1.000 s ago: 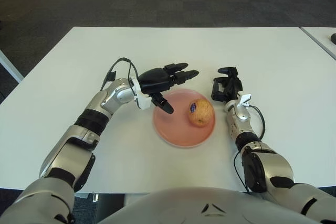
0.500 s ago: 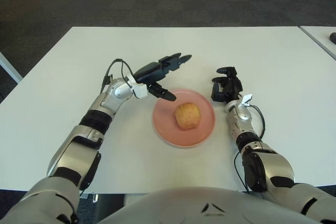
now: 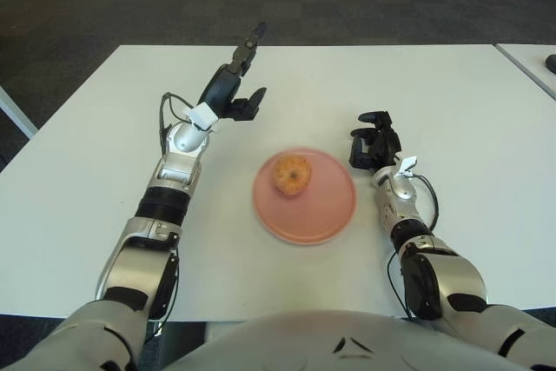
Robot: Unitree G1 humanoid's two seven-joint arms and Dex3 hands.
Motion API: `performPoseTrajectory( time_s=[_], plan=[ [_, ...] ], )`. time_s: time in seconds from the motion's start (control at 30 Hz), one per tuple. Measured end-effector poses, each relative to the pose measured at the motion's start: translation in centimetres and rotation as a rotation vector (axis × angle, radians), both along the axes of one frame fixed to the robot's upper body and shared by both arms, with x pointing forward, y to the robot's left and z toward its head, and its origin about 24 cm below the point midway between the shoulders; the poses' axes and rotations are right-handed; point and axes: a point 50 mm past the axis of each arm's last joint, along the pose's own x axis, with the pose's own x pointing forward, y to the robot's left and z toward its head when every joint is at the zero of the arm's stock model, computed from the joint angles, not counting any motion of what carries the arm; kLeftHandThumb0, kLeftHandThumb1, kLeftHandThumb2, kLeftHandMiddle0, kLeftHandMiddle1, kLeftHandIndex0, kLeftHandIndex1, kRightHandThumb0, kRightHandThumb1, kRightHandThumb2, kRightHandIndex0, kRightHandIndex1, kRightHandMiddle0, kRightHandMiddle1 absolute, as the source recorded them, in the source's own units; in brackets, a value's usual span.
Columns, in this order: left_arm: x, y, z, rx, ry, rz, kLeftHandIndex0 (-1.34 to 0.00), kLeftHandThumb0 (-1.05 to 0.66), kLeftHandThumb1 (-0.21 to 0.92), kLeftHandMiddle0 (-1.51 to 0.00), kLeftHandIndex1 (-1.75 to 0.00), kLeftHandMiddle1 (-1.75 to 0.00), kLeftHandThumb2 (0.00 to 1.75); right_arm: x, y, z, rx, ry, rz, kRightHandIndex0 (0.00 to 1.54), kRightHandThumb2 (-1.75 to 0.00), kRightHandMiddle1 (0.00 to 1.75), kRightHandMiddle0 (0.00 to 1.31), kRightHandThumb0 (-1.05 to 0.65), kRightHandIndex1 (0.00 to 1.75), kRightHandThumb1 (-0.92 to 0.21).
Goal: Put the apple into the plate.
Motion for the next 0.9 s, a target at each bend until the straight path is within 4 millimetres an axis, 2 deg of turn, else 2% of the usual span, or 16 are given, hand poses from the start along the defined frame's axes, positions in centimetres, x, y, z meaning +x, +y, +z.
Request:
performPoseTrajectory(
  time_s=[0.1, 0.23, 0.53, 0.9],
  plan=[
    [0.3, 0.8, -0.9, -0.09, 0.054, 0.136, 0.0, -0.87, 0.92, -0.08, -0.28, -0.04, 1.15, -0.1, 0.0, -0.1, 0.001, -0.001, 0.006, 0.74, -1.51, 1.75, 0.94, 0.53, 1.75, -0.16],
    [0.4, 0.9, -1.5, -0.185, 0.087, 0.255, 0.0, -0.92, 0.92, -0.13, -0.42, -0.07, 1.16, -0.1, -0.1, 0.0, 0.004, -0.005, 0.007, 0.74, -1.51, 1.75, 0.94, 0.53, 1.75, -0.16],
    [0.1, 0.4, -1.4, -0.366, 0.07, 0.441, 0.0, -0.94, 0.92, -0.22, -0.67, -0.14, 1.15, -0.1, 0.2, 0.0, 0.009, -0.012, 0.022, 0.74, -1.51, 1.75, 0.95, 0.53, 1.75, -0.16],
    [-0.4, 1.1, -3.1, -0.394, 0.139, 0.511, 0.0, -0.93, 0.92, -0.21, -0.66, -0.18, 1.13, -0.2, 0.2, 0.0, 0.019, -0.011, 0.018, 0.74, -1.51, 1.75, 0.95, 0.53, 1.75, -0.16]
  ],
)
